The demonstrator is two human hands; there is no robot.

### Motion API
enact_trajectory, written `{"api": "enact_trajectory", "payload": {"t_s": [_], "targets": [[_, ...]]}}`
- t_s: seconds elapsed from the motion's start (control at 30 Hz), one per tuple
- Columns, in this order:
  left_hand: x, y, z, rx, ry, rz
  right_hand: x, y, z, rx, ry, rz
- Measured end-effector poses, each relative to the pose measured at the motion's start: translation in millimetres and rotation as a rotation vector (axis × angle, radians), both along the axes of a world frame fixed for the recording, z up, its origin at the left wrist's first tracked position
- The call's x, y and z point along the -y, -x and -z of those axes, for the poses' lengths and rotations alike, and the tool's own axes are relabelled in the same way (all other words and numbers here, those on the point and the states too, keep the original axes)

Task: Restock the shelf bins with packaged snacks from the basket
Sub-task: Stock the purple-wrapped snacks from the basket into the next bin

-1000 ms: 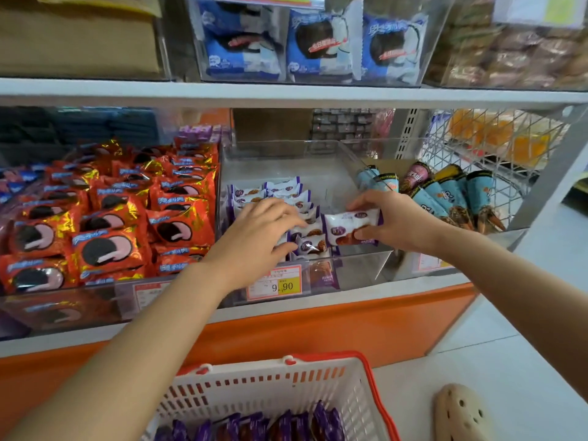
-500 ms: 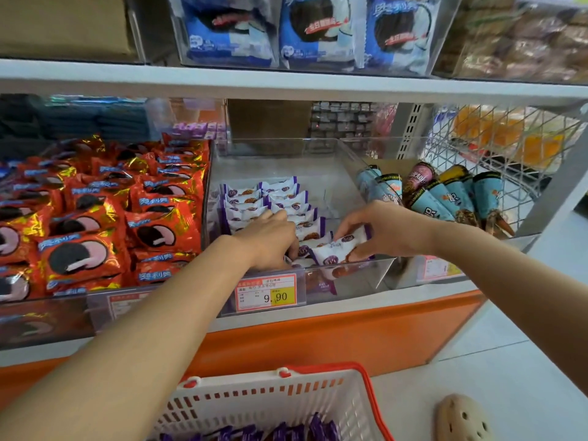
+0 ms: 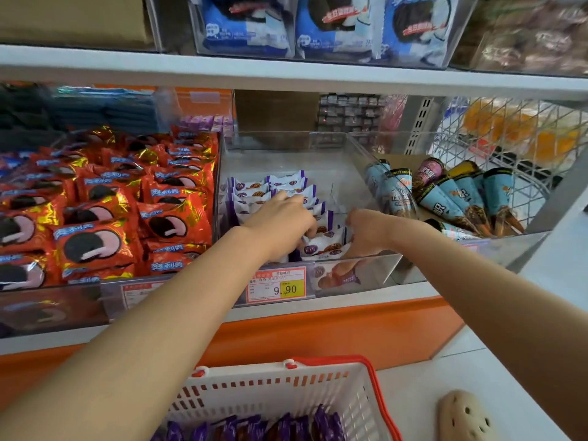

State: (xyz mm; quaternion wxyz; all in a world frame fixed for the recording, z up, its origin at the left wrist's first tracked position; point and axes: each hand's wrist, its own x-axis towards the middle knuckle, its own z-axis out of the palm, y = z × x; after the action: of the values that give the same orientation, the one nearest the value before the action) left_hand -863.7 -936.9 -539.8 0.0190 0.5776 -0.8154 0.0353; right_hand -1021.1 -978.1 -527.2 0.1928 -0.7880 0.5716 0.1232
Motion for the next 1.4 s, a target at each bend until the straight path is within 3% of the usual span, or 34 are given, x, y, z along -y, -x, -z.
{"api": "enact_trajectory", "payload": {"t_s": [0.13, 0.3, 0.4, 0.57, 0.73, 0.87, 1.07, 1.2, 1.4], "targets": [[-1.3, -0.8, -2.3, -0.030, -0.105, -0.059, 4.8, -7.9, 6.7, 0.064, -0.080, -0.026], [-7.9, -1.9, -0.5, -0.041, -0.236, -0.180, 3.0, -12.2, 13.5, 0.274, -0.277, -0.006], [-12.8, -3.4, 1.6, -0.031, -0.187, -0.154, -4.2, -11.1, 6.8, 0.242, -0.274, -0.025], [-40.6, -8.5, 11.6, -0.246, 0.090, -0.186, -8.2, -8.9, 4.9, 0.239, -0.327, 0.068], [-89.0, -10.2, 29.9, -0.241, 0.389, -0.139, -24.2, -8.5, 14.7, 0.260, 0.136, 0.048], [-110.6, -12.7, 39.8, -0.181, 0.426, -0.148, -45.9, -0.1, 23.3, 0.420, 0.434, 0.015], [-146.9, -19.0, 52.3, -0.121, 0.526, -0.089, -97.8, 8.3, 44.1, 0.475, 0.967, -0.208], [-180.4, -37.1, 86.4, 0.024, 0.435, -0.039, -129.9, 24.0, 80.7, 0.448, 0.913, -0.320], [-218.9, -52.3, 154.4, 0.073, 0.043, -0.133, -157.1, 41.2, 152.7, 0.271, 0.540, -0.319]]}}
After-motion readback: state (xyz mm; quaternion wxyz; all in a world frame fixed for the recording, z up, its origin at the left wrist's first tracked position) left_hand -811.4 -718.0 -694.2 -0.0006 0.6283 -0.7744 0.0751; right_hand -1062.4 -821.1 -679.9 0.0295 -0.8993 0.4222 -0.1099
